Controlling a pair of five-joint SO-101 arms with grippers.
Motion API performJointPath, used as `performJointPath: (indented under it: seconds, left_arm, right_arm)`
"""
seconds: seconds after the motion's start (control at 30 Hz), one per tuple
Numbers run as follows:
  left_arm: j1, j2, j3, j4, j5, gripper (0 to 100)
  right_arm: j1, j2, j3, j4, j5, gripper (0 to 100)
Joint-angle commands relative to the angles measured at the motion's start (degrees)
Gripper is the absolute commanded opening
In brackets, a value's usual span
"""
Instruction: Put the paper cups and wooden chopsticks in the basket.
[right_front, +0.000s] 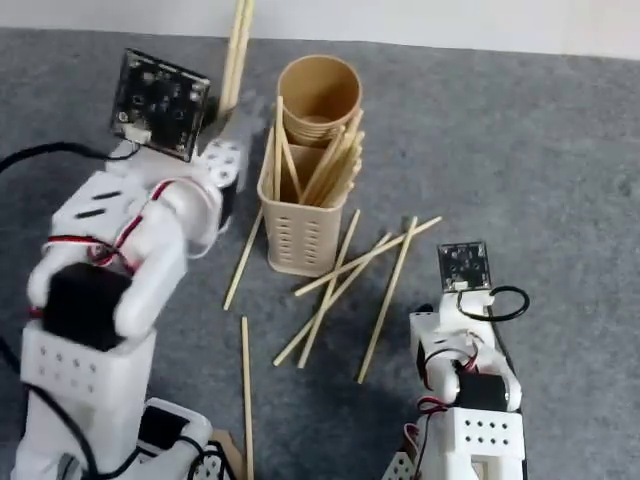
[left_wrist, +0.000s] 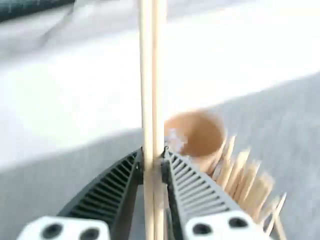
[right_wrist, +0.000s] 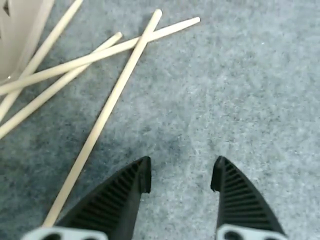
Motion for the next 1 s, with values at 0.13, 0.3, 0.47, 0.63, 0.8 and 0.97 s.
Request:
performJointPath:
  seconds: [0.13, 0.3, 0.47, 0.63, 0.8, 0.97]
  left_arm:
    - [9.45, 9.27, 0.84, -19.69, 1.76, 0]
    - [10.07, 15.69, 2.33, -21.63, 2.11, 1]
    - [9.89, 14.02, 8.75, -23.56, 2.11, 9]
    - [9.8, 7.6, 12.62, -23.56, 1.85, 14]
    - [8.57, 4.18, 13.14, -23.21, 1.85, 14]
    - [2.33, -1.54, 12.7, -8.44, 1.85, 14]
  right_arm:
    - [0.4, -0.66, -0.31, -0.92, 0.09, 20.9]
    - [0.4, -0.75, 0.31, -1.1, 0.09, 20.9]
    - [0.4, -0.75, 2.15, -4.26, 0.09, 20.9]
    - [0.4, -0.75, 2.15, -4.26, 0.09, 20.9]
    - [0.4, -0.75, 2.24, -4.26, 0.09, 20.9]
    - [0.4, -0.75, 2.33, -4.26, 0.09, 20.9]
